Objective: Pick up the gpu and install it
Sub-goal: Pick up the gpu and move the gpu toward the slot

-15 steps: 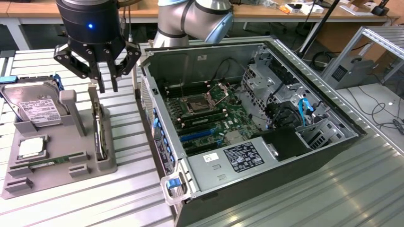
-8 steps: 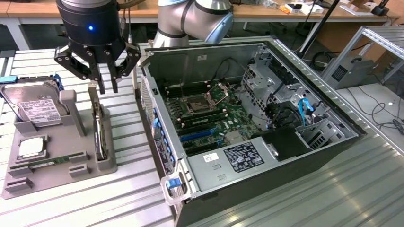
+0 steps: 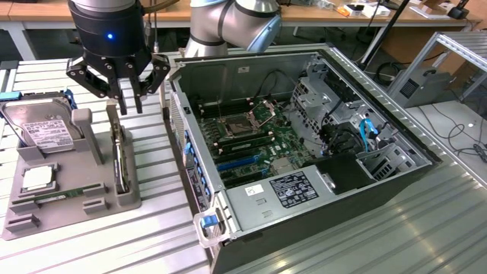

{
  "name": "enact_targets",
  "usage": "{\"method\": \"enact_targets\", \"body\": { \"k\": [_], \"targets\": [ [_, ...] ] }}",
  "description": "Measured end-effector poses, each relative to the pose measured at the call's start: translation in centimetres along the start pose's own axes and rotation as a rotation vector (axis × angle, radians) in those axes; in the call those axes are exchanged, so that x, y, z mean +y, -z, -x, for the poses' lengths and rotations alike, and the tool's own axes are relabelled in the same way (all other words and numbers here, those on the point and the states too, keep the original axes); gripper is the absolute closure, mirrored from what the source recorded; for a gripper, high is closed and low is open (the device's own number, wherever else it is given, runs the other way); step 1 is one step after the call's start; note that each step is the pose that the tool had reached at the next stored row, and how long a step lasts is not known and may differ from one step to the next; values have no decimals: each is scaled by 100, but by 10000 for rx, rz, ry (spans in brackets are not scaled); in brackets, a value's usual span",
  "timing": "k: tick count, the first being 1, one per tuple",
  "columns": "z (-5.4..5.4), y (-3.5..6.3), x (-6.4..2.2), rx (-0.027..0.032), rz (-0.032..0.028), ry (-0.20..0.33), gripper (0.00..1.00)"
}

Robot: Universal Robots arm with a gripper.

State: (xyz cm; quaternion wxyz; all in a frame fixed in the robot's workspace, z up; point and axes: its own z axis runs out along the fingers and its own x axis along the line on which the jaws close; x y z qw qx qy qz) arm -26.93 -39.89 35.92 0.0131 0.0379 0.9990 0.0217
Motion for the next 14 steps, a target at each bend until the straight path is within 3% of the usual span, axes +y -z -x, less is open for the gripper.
{"method": "enact_targets", "body": {
  "k": [14],
  "targets": [
    [-2,-61,-3,0,0,0,70]
  ]
}}
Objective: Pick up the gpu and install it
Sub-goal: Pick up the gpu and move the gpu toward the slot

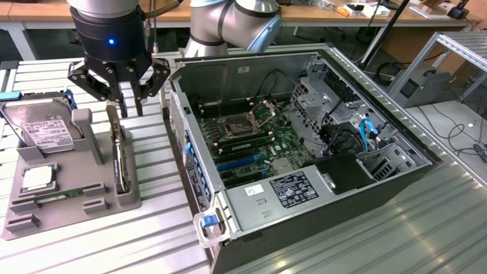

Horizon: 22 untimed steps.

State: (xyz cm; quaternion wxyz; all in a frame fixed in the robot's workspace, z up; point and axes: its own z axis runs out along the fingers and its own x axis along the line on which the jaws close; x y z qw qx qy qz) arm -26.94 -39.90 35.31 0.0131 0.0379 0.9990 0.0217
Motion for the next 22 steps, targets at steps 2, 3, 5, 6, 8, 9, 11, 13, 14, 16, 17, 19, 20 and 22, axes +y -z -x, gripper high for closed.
{"method": "enact_targets", "body": {
  "k": [2,3,5,6,8,9,11,13,14,16,17,19,20,22],
  "targets": [
    [0,-7,0,0,0,0,70],
    [0,-11,0,0,0,0,70],
    [0,-14,-1,0,0,0,70],
    [0,-20,-1,0,0,0,70],
    [-1,-29,-1,0,0,0,70],
    [-1,-30,-1,0,0,0,70],
    [-1,-36,-2,0,0,0,70],
    [-1,-44,-2,0,0,0,70],
    [-1,-49,-2,0,0,0,70],
    [-1,-59,-3,1,-1,0,70],
    [-2,-64,-3,0,0,0,70],
    [-2,-74,-3,0,0,0,70],
    [-2,-78,-4,0,0,0,70],
    [-2,-86,-4,0,0,0,70]
  ]
}}
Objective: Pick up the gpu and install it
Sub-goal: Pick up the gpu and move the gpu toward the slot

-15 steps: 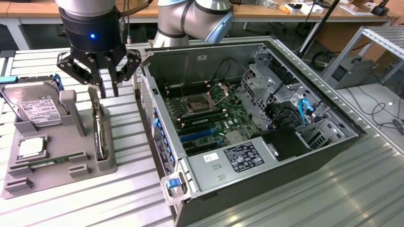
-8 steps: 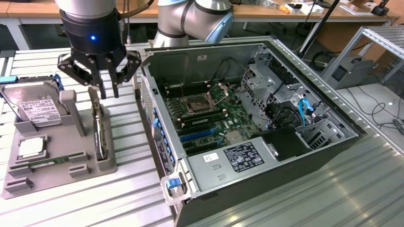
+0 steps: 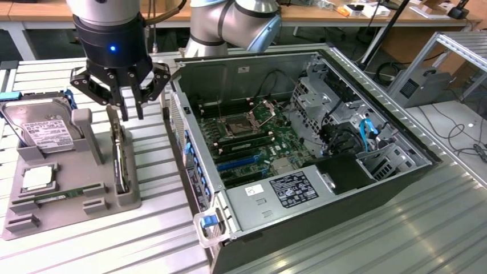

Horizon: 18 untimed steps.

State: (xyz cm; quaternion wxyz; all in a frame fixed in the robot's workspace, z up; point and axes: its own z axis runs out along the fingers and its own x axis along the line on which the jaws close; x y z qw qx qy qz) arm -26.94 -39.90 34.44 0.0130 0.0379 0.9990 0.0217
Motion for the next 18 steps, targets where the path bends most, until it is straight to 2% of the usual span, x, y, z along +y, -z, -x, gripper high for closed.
{"method": "enact_targets", "body": {
  "k": [18],
  "targets": [
    [-23,-77,-6,-2,0,-1,70]
  ]
}}
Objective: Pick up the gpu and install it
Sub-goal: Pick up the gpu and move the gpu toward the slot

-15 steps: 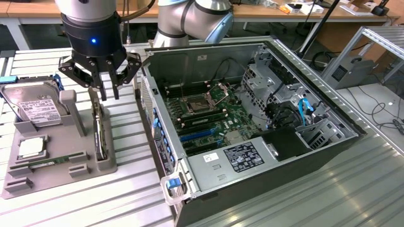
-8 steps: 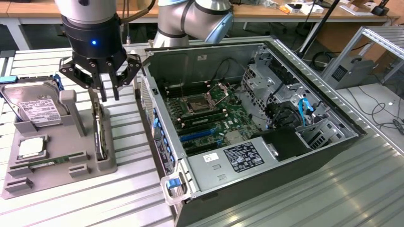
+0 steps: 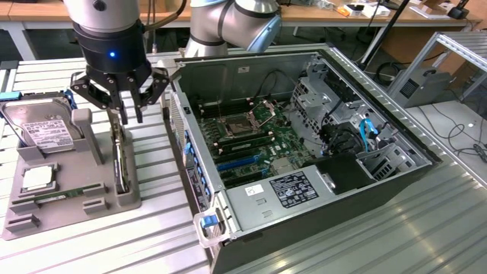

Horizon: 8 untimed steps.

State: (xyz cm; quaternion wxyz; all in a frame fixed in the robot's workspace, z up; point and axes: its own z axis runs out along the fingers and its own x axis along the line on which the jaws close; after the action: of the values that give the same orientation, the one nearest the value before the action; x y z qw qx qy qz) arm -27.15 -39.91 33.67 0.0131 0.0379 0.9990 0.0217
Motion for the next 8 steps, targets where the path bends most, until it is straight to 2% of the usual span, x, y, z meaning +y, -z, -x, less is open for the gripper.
{"method": "enact_targets", "body": {
  "k": [6,8],
  "targets": [
    [-7,-4,-1,2,0,1,69],
    [-7,-4,-1,1,0,1,57]
  ]
}}
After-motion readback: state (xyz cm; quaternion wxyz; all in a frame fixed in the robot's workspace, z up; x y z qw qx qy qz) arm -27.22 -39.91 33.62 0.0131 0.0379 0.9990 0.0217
